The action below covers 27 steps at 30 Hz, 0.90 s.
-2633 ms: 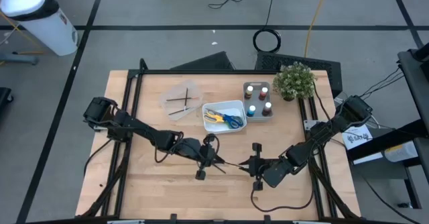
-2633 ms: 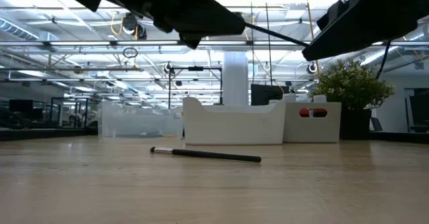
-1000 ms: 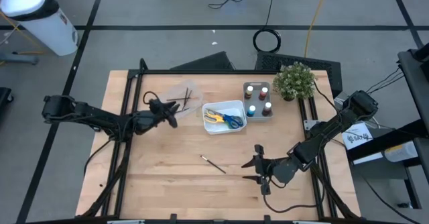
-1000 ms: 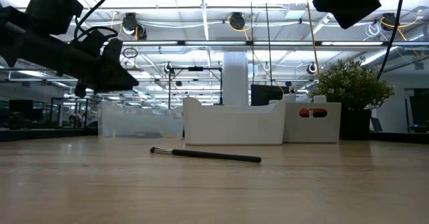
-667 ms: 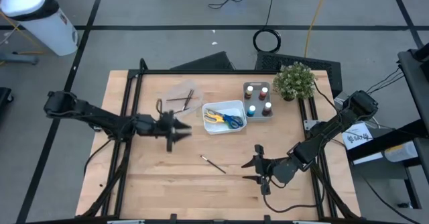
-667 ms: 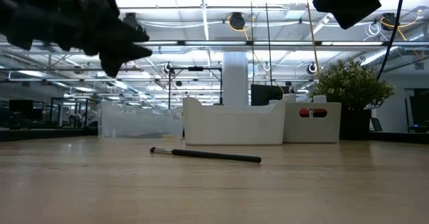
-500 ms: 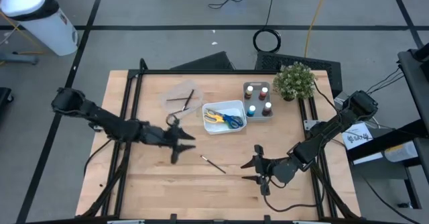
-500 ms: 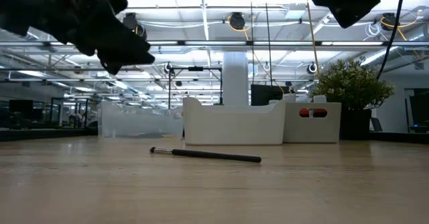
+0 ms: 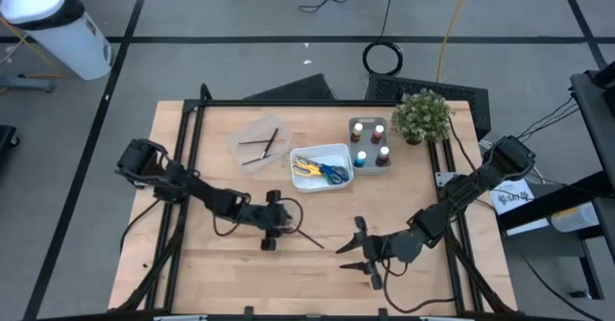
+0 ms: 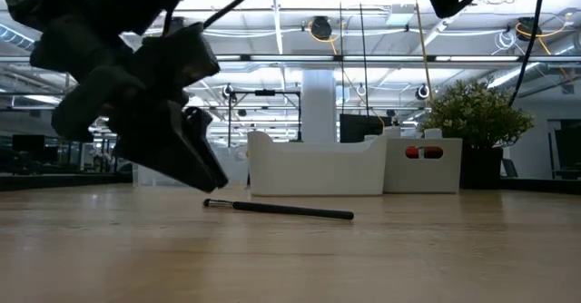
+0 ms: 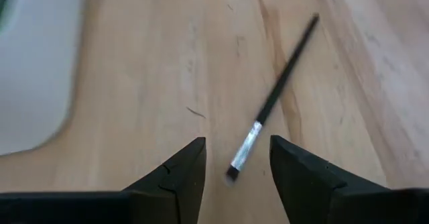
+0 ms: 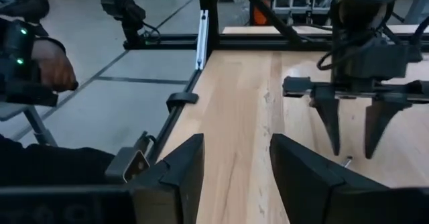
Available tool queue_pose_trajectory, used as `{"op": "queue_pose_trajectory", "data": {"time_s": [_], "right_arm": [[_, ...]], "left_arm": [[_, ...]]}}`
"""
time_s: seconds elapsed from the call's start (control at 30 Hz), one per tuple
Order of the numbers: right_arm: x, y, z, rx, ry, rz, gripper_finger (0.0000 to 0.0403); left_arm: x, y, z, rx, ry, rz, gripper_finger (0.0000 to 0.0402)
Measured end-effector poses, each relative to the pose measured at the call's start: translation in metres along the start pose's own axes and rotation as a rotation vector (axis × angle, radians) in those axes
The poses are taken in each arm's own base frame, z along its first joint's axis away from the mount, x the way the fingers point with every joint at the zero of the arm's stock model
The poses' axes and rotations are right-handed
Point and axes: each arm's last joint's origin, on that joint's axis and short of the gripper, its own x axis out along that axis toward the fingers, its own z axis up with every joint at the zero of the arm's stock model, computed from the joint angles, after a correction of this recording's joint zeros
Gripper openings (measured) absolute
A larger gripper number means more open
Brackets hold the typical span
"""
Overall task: Pick & Place Paint Supplies
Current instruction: Put the silver paint brush in the transparent bin
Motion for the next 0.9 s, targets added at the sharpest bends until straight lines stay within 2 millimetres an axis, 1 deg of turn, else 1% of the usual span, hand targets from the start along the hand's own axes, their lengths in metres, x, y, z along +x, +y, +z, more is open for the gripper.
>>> {"op": "queue_pose_trajectory", "data": {"time_s": [0.07,0.17,0.3,0.4,0.47,0.6,0.7,0.8,0.9], "right_arm": [[0.0,0.0,-0.001,-0.005,0.013,-0.006,0.0155],[0.0,-0.001,-0.002,-0.007,0.02,-0.008,0.0155],[0.0,-0.001,-0.002,-0.001,0.022,-0.01,0.0155],[0.0,0.0,0.0,0.007,0.002,-0.005,0.0155],[0.0,0.0,0.0,0.01,-0.005,-0.003,0.0155],[0.0,0.0,0.0,0.01,-0.005,-0.004,0.0155],[0.002,-0.001,-0.003,0.025,0.005,-0.038,0.0155],[0.008,-0.005,-0.015,0.052,0.055,-0.106,0.0155],[0.019,-0.015,-0.03,0.076,0.121,-0.167,0.0155]], "left_arm": [[0.004,0.001,-0.001,0.021,0.026,-0.015,0.0168],[0.004,0.001,0.0,0.038,0.027,-0.017,0.0139],[0.004,0.004,-0.003,0.032,0.057,-0.007,0.0082],[0.005,0.008,-0.004,0.003,0.077,-0.016,0.003],[0.005,0.01,-0.005,-0.015,0.088,-0.027,0.0009],[0.006,0.013,-0.005,-0.051,0.095,-0.017,0.0017],[0.008,0.014,-0.007,-0.064,0.107,-0.012,0.0008],[0.014,0.014,-0.012,-0.076,0.125,-0.009,0.0008],[0.02,0.017,-0.017,-0.106,0.143,-0.009,0.0018]]}}
